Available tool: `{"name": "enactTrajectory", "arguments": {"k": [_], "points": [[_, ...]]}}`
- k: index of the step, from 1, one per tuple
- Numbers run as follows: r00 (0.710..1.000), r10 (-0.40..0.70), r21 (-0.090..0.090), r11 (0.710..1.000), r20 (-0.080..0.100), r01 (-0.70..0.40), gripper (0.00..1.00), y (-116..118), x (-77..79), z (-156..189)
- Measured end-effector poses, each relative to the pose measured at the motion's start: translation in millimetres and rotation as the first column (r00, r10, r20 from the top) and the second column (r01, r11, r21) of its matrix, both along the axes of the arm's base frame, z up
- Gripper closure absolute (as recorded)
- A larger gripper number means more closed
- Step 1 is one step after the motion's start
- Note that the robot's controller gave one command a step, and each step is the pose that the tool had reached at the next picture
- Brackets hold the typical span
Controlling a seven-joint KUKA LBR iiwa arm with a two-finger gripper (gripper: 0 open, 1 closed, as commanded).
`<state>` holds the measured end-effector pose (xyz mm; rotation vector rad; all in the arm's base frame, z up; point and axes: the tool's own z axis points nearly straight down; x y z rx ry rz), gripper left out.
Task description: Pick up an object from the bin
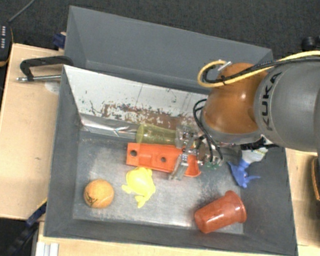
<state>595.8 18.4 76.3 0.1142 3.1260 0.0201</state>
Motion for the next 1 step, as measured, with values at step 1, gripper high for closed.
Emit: {"name": "enactTrajectory", "arguments": {"k": [1], "points": [[1.000,0.000,0.000,1.000,0.000,0.000,1.00,0.0,-0.1,0.0]]}}
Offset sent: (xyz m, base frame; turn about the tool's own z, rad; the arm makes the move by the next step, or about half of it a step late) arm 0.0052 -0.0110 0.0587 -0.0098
